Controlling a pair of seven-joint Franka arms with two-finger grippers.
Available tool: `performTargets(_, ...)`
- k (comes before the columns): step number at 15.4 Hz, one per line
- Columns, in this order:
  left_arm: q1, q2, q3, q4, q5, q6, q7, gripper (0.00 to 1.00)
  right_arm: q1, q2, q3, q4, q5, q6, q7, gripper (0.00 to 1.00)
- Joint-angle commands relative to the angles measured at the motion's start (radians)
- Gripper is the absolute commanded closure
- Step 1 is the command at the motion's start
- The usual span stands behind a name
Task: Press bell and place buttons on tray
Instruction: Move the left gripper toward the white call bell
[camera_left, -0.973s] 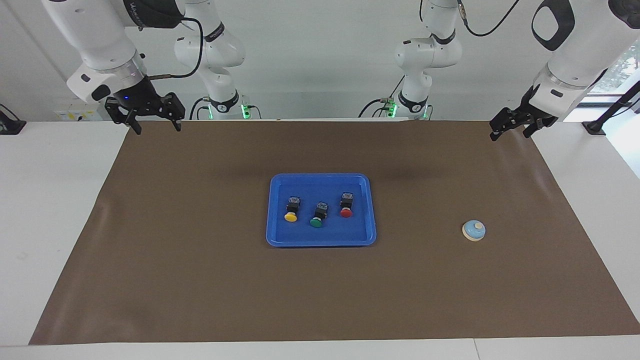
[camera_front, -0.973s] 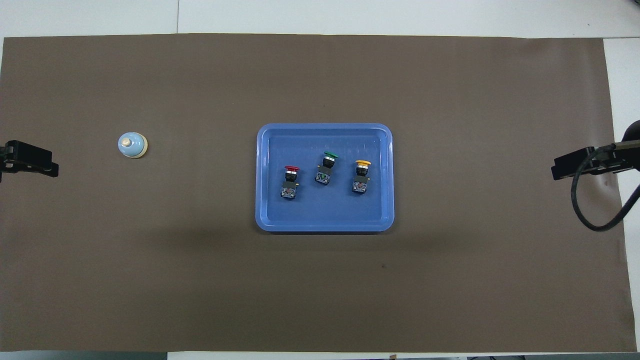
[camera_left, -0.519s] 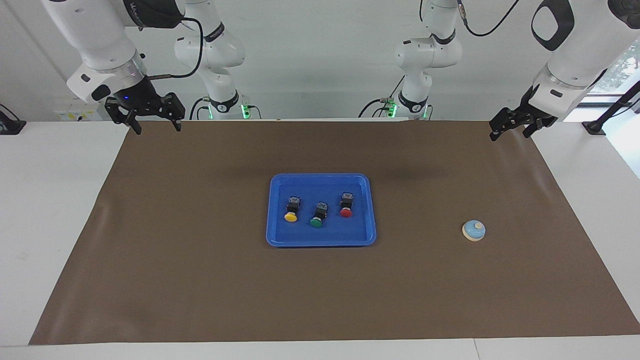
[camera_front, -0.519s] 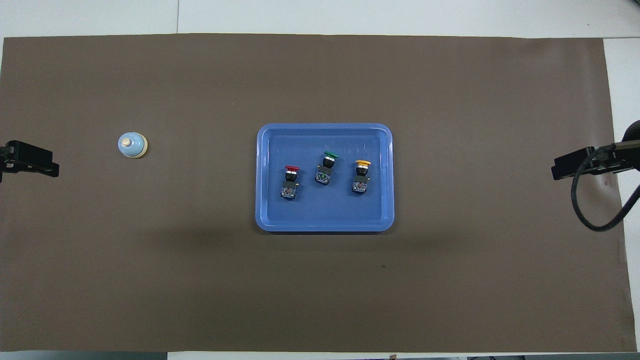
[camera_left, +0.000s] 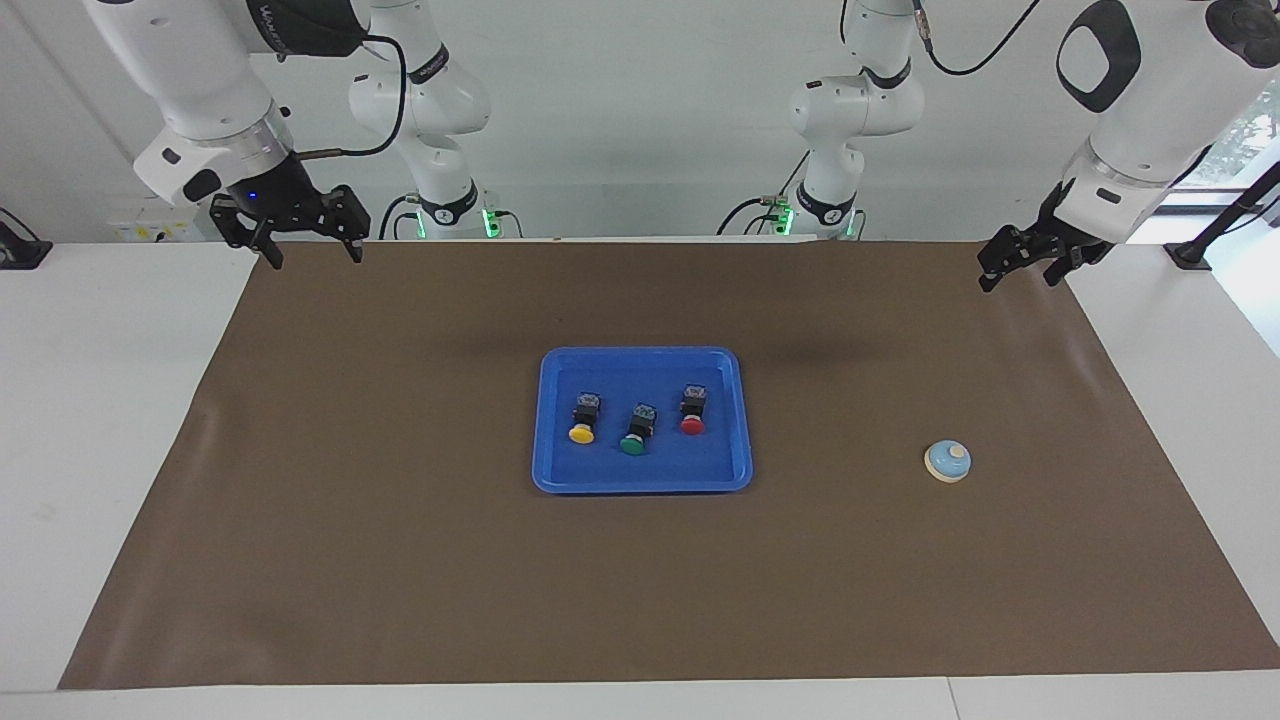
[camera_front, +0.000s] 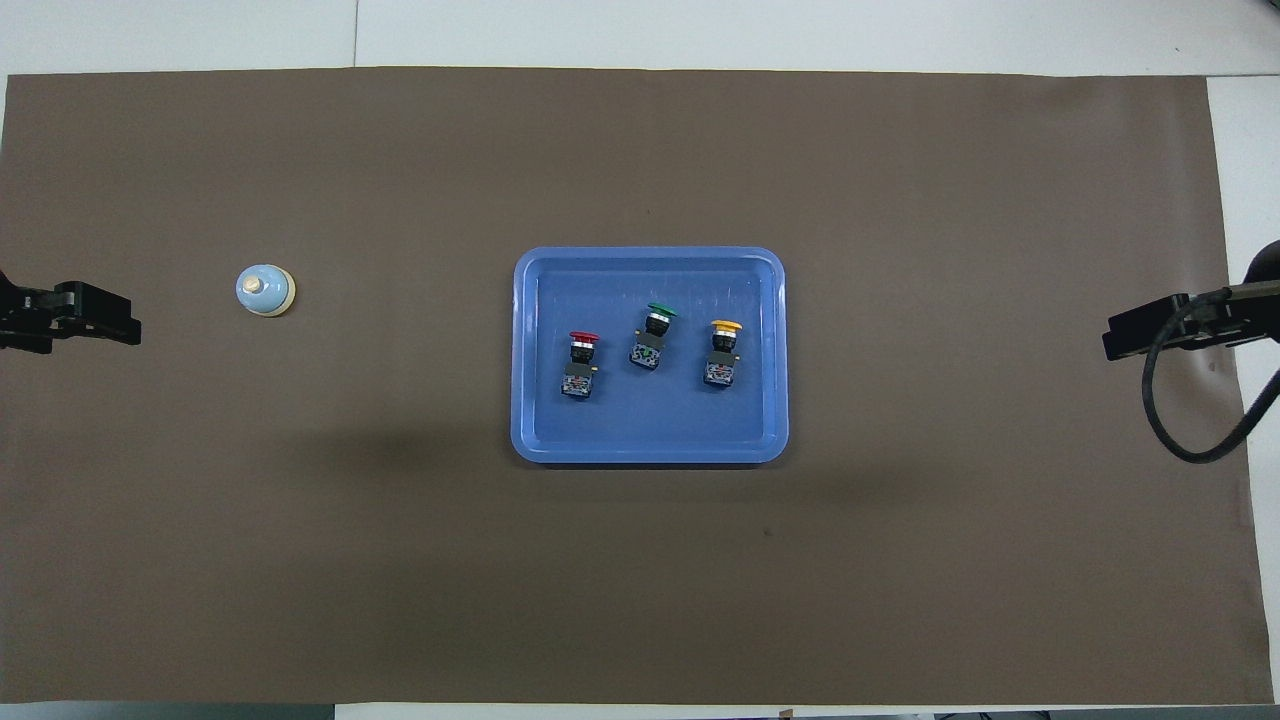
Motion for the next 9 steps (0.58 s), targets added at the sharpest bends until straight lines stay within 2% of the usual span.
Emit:
performTargets(1, 0.004, -0.017, 0.001, -0.064, 0.016, 0.069, -0.047, 1.00, -0.012, -0.020, 0.009, -0.020, -0.003, -0.004, -0.013, 0.00)
performTargets(4, 0.002, 0.036, -0.002, -0.058, 0.016, 0.129, -0.106, 1.00, -0.012, -0.019, 0.009, -0.020, -0.003, -0.004, -0.013, 0.00)
performTargets(6, -0.007, 0.114, 0.000, -0.046, 0.016, 0.164, -0.107, 1.00, -0.012, -0.019, 0.009, -0.019, -0.003, -0.004, -0.013, 0.00)
performTargets(9, -0.005, 0.210, -0.002, -0.046, 0.015, 0.287, -0.107, 1.00, -0.012, -0.019, 0.009, -0.019, -0.003, -0.004, -0.013, 0.00)
